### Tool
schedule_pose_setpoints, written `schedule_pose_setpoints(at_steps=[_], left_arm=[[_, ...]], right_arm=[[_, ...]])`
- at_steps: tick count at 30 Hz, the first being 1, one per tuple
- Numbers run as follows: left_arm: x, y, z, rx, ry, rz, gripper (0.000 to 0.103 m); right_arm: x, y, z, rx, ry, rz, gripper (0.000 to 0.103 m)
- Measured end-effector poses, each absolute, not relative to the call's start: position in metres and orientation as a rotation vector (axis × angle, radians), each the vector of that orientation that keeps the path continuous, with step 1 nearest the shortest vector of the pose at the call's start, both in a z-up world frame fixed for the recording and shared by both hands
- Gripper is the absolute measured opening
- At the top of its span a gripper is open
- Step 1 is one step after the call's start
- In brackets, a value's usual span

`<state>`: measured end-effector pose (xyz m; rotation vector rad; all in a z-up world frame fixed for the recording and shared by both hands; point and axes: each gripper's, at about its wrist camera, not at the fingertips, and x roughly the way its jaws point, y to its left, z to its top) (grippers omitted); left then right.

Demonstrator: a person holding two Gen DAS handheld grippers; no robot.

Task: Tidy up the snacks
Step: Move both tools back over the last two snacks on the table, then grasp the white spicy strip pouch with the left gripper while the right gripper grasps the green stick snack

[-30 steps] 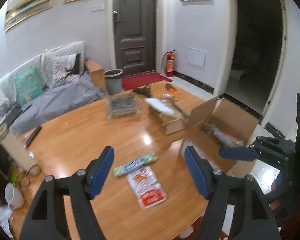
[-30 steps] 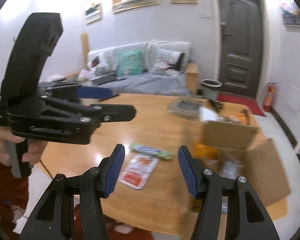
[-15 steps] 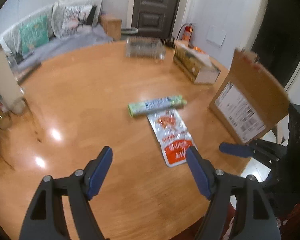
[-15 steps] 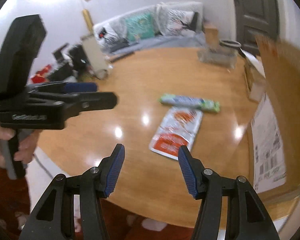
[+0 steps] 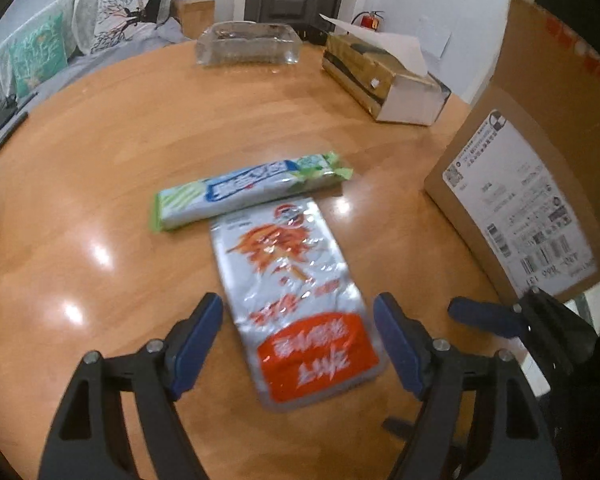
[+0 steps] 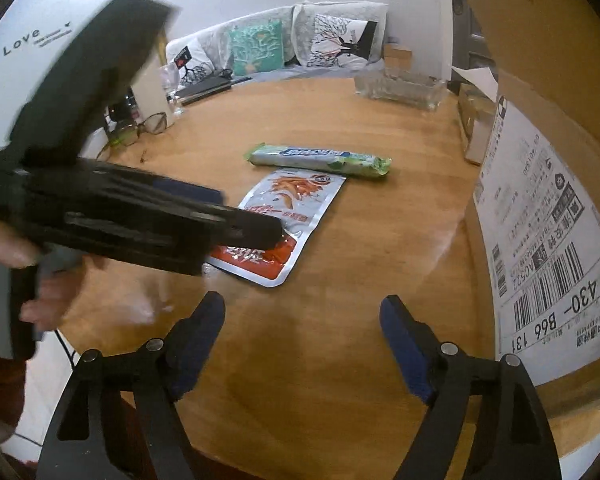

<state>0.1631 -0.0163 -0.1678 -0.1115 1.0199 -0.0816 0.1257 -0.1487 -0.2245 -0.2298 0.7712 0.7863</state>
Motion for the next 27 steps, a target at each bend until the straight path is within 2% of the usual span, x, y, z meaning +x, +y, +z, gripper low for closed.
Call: schedule_pose_setpoints(at_steps=[4,12,21,27], left_arm=[[0.170,-0.025,-0.172,-0.060,1.008,-0.028,0.076],[0.155,-0.016,-0.173,-0.014,0.973,0.006,0.068],[0.117,0.054,-0.174,-0.071,0.964,0.102,0.066],[0.127,0.083,-0.177,-0.085,0.946,0.121,0.066]], right_arm=[[0.125,-0.144,-0.226,-0.263,0.751,0.776,0.078],[0.122,-0.137,-0.225,-0.290,0.764,0.762,0.080],[0.124,-0.131,-0.214,-0.326,0.773,0.764,0.080],[0.149,-0.091,-0.193,-0.360,0.732,0.819,0.080]])
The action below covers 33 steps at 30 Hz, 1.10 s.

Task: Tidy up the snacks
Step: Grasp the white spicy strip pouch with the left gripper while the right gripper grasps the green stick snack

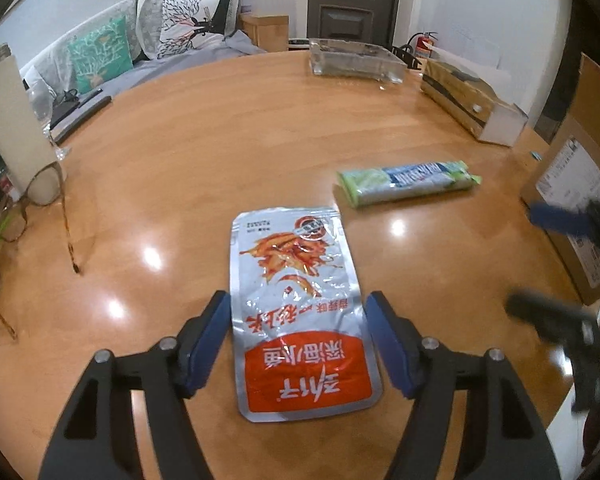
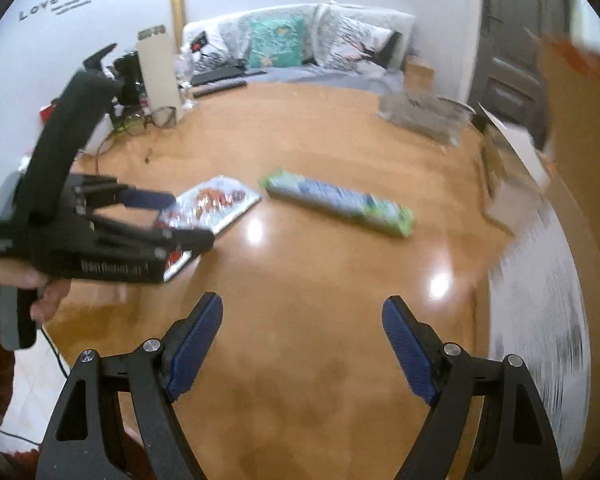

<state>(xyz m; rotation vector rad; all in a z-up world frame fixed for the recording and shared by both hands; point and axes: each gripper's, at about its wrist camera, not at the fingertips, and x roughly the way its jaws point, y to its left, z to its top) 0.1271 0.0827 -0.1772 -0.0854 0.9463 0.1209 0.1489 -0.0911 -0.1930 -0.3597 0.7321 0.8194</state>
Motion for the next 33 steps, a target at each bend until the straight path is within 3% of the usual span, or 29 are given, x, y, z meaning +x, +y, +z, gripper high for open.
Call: schedule_pose_setpoints(at_steps=[12,19,22,24,26,28,33], left_arm=[[0.144,0.115,-0.177,-0.138,0.945,0.147,0.066],[0.137,0.124,-0.177,-0.171,0.943,0.140,0.067],[0.135,0.124,-0.178,-0.155,0.953,0.167,0.072],[0.132,0.124,-0.179,-0.145,0.965,0.202,0.073],[0.128,0.126,-0.179,-0.156,0.964,0.211,0.073],[0.125,0.127,-0.179,-0.168,0.956,0.212,0.073],[0.133,0.119,-0.181,-0.127,0.944,0.206,0.073]], right_arm=[[0.251,-0.030,-0.210,-0.375,0.792,0.787,0.081],[0.234,-0.035,-0.218,-0.375,0.888,0.856,0.083],[0.217,-0.039,-0.218,-0.375,0.890,0.880,0.082],[0.209,-0.037,-0.219,-0.434,0.860,0.838,0.071],[0.201,-0.036,-0.217,-0.447,0.862,0.840,0.042],[0.196,-0.037,-0.215,-0.425,0.877,0.878,0.027],[0.187,-0.025,-0.216,-0.448,0.853,0.847,0.027]])
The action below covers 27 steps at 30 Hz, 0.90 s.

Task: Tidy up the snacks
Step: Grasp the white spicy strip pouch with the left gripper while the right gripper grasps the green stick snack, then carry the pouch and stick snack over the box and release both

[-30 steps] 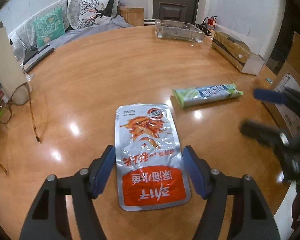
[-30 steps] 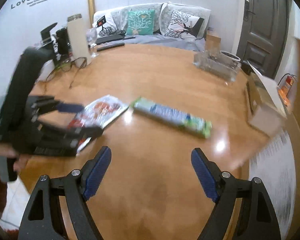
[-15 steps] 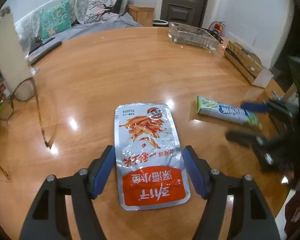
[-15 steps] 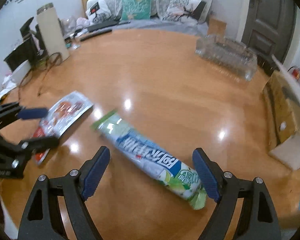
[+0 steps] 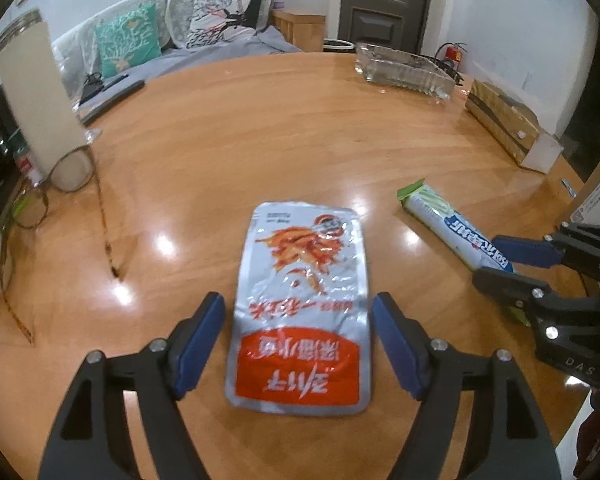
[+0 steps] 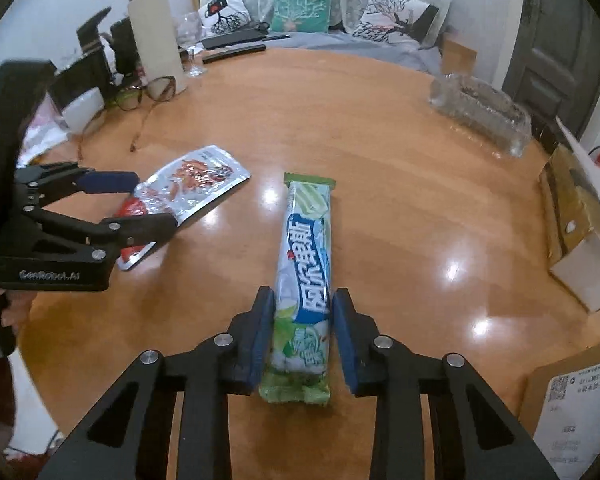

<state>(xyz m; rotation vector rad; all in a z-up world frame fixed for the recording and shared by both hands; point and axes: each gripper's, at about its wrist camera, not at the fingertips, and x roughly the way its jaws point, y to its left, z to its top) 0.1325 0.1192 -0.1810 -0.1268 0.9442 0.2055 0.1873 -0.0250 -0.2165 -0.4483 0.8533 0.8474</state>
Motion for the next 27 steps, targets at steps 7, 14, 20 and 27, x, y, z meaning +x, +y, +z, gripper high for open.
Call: schedule_pose_setpoints(at_steps=[7,14,20,27], left_arm=[[0.133,0.119,-0.180,-0.103,0.935,0.211,0.065],[0.118,0.117,-0.165,-0.117,0.894,0.214,0.065],[0.090,0.109,-0.120,-0.104,0.797,0.218,0.065],[0.049,0.090,-0.044,-0.074,0.655,0.201,0.065]], right_arm=[[0.194,-0.016,-0.217,-0.422,0.838,0.798,0.022],[0.183,-0.023,-0.210,-0.392,0.822,0.801,0.022],[0.159,-0.034,-0.176,-0.351,0.753,0.827,0.022],[0.113,-0.054,-0.096,-0.300,0.595,0.874,0.022]])
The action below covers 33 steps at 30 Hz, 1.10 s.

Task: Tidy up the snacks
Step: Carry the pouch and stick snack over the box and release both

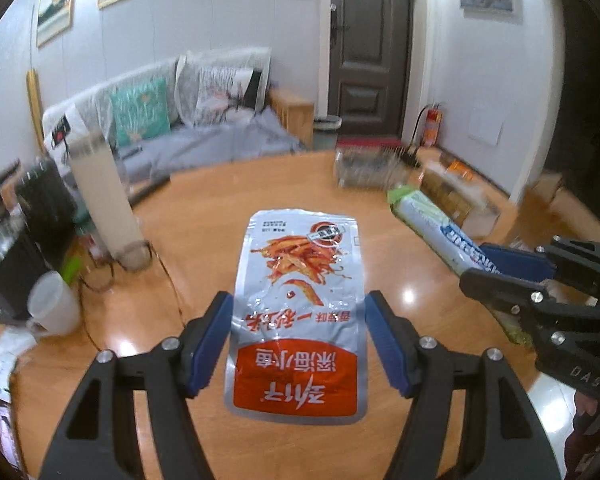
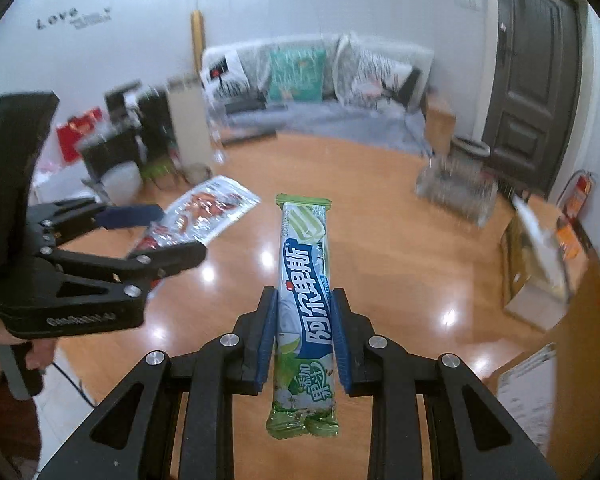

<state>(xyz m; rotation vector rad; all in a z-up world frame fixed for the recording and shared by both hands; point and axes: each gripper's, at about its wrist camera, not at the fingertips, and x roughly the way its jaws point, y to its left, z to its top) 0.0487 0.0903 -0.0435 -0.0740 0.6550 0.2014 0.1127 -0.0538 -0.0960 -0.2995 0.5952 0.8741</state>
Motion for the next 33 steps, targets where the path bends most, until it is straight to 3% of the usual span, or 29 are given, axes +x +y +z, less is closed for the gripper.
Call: schedule_pose_setpoints(at_steps=[7,15,22,33], left_arm=[[0.029,0.046,0.032,-0.053,0.525,0.101,0.065],[0.056,-0.041,0.076,-0.038,0.468,-0.100,0.065],[0.109,-0.121,0.074,-0.032,0.528,-0.238,0.065],[0.184,-0.198,0.015,-0.016,0.745,-0.211,0.065]], right_arm=[[0.081,-0.107,-0.018,-0.228,0.437,0.851,0.022],[0.094,-0.208,0.012,-0.166,0.408,0.685,0.022],[0.134,-0.287,-0.013,-0.096,0.508,0.538,0.022],[0.192,-0.328,-0.079,-0.051,0.693,0.485,0.022]])
